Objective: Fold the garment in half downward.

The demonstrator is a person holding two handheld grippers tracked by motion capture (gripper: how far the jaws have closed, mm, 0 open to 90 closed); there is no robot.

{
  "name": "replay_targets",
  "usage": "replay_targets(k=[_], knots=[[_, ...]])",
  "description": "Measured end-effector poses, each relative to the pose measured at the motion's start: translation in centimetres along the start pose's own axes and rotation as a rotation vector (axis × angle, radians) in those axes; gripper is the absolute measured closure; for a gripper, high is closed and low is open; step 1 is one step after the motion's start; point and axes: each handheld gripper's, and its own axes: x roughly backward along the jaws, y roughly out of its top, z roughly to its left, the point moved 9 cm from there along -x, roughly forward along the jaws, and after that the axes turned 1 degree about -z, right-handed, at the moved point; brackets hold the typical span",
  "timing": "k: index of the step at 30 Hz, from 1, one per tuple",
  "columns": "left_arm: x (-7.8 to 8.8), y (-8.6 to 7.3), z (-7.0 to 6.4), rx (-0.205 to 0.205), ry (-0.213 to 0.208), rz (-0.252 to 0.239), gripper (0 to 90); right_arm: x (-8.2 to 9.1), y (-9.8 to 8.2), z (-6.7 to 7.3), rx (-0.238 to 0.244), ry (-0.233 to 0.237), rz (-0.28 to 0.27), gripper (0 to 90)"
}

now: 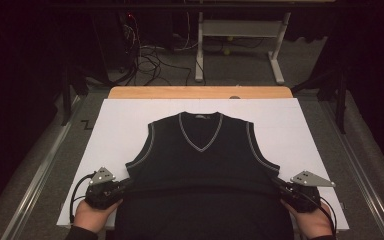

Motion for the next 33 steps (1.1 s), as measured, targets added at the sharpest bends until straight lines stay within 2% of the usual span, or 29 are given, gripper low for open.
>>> replay_targets(k=[5,9,13,19,25,29,31,33], knots=[[1.1,-1.1,-1.2,-0.032,-0.01,0.008,78.5,1.1,-1.0,0.6,0.002,0.022,-0.004,85.4],[1.7,-1.8,-1.8,-0.043,-0.026,0.015,78.4,1.7,-1.5,0.8,0.004,0.027,-0.005,85.4],[2.0,-2.5,-2.0,-0.011,-0.047,0.017,78.3,2.2,-1.9,1.1,0.008,0.035,-0.007,85.3],[2.6,-3.3,-3.0,-0.049,-0.041,0.025,78.3,2.8,-2.4,1.4,0.008,0.041,-0.007,85.3],[2.9,-3.9,-3.3,-0.044,-0.05,0.029,78.1,3.6,-3.0,1.9,0.03,0.047,-0.006,85.3],[2.9,-3.9,-3.3,-0.042,-0.059,0.023,78.0,3.7,-3.1,1.9,0.023,0.05,-0.007,84.3],[2.9,-3.8,-3.3,-0.043,-0.067,0.013,77.1,3.7,-3.1,1.9,0.024,0.05,-0.008,77.5],[2.9,-3.6,-3.3,-0.04,-0.073,-0.002,71.6,3.7,-2.9,1.9,0.027,0.047,-0.019,68.3]])
